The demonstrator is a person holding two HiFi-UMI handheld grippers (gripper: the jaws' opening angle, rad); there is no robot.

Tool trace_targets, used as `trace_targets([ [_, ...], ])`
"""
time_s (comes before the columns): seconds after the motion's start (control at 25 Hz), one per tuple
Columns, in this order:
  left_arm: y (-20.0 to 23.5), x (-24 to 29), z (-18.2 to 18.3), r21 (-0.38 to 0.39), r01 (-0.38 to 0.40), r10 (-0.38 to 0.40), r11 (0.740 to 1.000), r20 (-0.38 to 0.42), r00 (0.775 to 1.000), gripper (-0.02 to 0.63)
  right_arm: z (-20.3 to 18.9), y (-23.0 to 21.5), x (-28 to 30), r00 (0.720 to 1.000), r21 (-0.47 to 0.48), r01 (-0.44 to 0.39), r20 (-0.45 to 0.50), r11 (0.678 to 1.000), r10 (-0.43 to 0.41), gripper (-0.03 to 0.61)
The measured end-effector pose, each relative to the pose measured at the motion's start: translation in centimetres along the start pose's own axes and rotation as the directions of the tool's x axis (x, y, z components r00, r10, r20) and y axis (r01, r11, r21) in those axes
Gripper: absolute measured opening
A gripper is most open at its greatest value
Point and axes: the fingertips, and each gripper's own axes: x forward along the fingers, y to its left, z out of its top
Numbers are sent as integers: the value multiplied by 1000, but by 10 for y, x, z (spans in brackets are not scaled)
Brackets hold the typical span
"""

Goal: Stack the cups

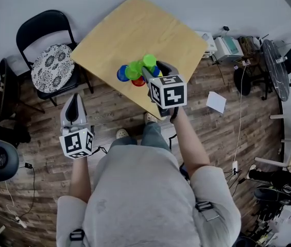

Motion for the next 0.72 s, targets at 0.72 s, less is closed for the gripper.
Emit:
trace_targets([
  [0.72,-36,32,47,35,110,-113,993,101,989,59,7,-3,-73,975,33,50,214,998,-56,134],
])
